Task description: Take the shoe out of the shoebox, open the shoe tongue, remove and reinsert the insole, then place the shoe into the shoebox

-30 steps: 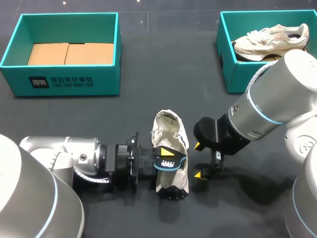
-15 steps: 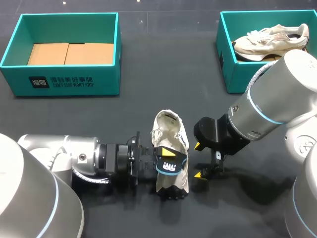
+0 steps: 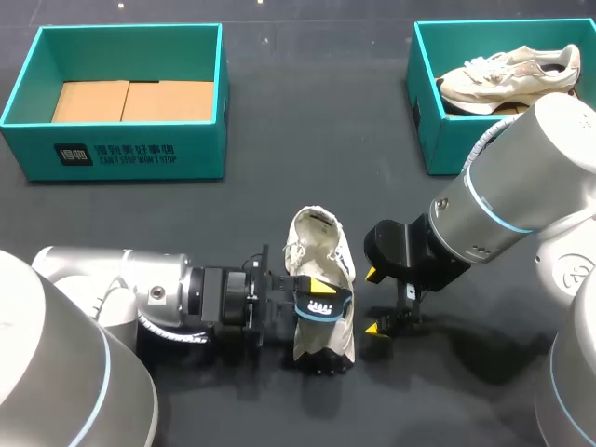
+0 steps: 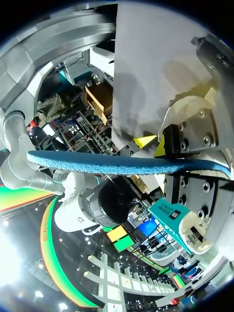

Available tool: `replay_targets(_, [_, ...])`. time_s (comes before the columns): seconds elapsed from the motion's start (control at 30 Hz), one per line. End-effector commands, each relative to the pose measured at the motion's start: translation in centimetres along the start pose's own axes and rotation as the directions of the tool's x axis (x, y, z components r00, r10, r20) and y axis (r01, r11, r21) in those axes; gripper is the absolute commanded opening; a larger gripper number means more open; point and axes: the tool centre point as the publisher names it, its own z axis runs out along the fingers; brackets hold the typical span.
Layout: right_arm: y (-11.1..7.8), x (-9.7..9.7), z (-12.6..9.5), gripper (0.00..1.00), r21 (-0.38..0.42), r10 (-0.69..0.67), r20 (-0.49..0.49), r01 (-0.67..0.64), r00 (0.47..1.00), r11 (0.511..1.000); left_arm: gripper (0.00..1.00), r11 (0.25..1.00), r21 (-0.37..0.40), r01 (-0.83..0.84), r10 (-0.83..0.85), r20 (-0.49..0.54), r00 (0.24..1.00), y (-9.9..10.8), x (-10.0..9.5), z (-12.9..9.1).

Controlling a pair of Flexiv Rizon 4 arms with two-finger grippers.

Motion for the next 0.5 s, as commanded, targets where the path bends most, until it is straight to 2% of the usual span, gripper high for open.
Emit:
replay_targets(0.03, [-0.1,0.2,0.0,1.00,-0.001,0.000,0.004,0.000,1.000,1.000,0.00,1.000,-0.009,-0.004,0.004,-0.004,1.000,-0.3,0.0,0.0])
replay_targets(0.5, [-0.1,0.2,0.0,1.00,-0.001,0.000,0.004,0.000,1.000,1.000,0.00,0.998,-0.030,-0.055,0.056,0.005,0.998,1.4,0.5,0.1])
